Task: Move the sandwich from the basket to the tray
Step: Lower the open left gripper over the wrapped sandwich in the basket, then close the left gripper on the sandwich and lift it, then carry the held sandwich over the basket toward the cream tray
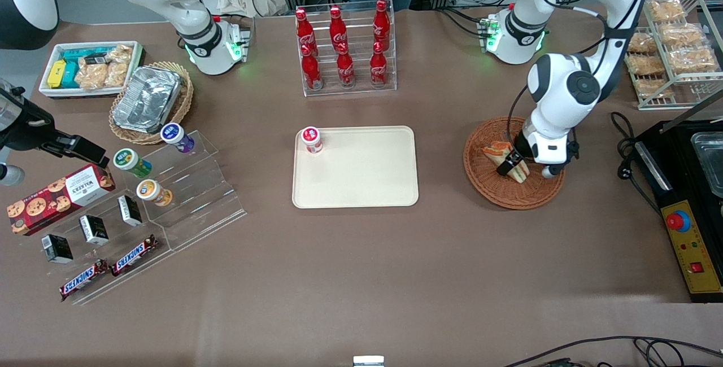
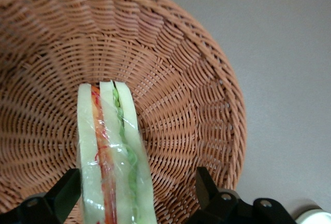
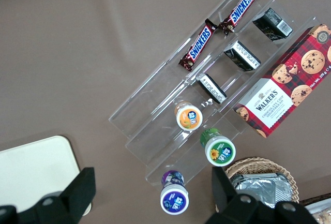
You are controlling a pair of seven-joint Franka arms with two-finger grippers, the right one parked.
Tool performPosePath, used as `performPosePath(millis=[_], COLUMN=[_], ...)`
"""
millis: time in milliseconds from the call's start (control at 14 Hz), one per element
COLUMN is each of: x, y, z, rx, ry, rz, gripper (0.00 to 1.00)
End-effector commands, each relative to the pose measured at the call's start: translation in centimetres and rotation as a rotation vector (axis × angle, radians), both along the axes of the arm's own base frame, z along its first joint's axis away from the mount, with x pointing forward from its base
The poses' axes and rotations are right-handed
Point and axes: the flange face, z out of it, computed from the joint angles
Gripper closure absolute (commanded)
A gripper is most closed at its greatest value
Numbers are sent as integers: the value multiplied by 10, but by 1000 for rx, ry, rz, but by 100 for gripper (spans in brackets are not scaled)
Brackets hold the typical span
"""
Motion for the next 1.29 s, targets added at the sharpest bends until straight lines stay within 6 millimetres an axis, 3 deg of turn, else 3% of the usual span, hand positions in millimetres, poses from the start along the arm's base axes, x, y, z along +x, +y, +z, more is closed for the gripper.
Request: performPosePath(millis=[0,143,214,357,500,643,857,1071,1214], x=[-5,-5,-5,-5,2,24,56,67,66], y=[-8,-8,-7,-5,2,11,7,24,22], z=[-1,6,10,25,64,118,213,276,296], rx=[4,4,5,6,5,17,15,0,0], ry=[-11,-16,-12,28,93,159,217,218,219], rz=[6,0,0,1,2,-5,-49,-124,-157], gripper=[50,92,99,100,100,100,100,100,100])
